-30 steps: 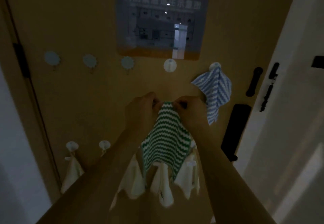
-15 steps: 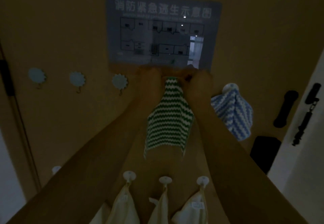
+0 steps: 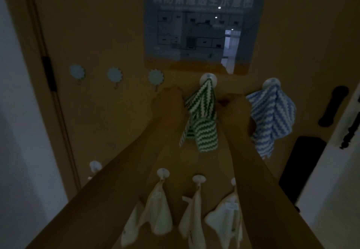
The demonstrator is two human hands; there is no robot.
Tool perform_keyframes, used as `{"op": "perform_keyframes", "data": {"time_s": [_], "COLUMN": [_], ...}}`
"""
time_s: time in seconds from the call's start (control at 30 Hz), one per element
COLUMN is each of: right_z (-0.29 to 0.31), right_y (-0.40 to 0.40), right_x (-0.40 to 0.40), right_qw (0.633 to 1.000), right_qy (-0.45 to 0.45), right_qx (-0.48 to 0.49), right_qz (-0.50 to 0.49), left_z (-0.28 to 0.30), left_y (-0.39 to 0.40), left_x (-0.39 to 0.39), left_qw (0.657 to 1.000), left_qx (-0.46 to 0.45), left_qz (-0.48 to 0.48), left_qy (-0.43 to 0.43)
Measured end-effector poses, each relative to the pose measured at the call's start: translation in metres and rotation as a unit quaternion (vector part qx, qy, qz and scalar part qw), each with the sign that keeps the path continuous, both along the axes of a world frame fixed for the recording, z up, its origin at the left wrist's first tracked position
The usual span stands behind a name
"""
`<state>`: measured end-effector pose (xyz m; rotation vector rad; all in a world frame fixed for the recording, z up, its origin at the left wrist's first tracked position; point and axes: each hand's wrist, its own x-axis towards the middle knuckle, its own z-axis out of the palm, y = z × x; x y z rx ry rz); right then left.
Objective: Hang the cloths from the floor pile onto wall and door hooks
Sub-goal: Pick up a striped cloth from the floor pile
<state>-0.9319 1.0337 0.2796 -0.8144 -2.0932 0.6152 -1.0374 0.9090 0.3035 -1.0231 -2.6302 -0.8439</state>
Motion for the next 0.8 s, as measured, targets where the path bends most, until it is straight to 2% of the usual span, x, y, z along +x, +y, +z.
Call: {"op": "perform_keyframes", "data": {"time_s": [0.1, 0.17, 0.27, 0.4, 0.53, 0.63, 0.8], "right_z": [-0.011, -0.017, -0.03, -0.049, -0.065, -0.077, -0.097], "right_y": [-0.034, -0.053, -0.091, -0.143, -0.185, -0.215, -0.26], "right_x": [0.016, 0.022, 0.03, 0.034, 0.024, 0.013, -0.008], "right_qw": [0.996, 0.999, 0.999, 0.999, 0.993, 0.988, 0.977], "right_qy": [0.028, -0.011, 0.044, 0.016, -0.014, 0.003, -0.021], "right_qx": [0.042, 0.012, -0.005, -0.018, -0.03, -0.042, -0.025], "right_qz": [-0.071, -0.04, 0.011, 0.048, 0.109, 0.148, 0.213], "left_z": [-0.011, -0.02, -0.033, -0.056, -0.083, -0.104, -0.133], "left_y": [-0.036, -0.063, -0.102, -0.15, -0.192, -0.224, -0.275], "left_x": [0.002, 0.01, 0.023, 0.036, 0.038, 0.04, 0.043], "left_qw": [1.0, 0.999, 0.998, 0.995, 0.996, 0.996, 0.987], "left_qx": [-0.003, 0.029, 0.061, 0.078, 0.047, 0.022, -0.023], "left_qz": [-0.017, -0.007, -0.013, -0.003, 0.034, 0.058, 0.153], "left_qy": [0.01, 0.027, 0.009, 0.057, 0.07, 0.06, 0.044]}}
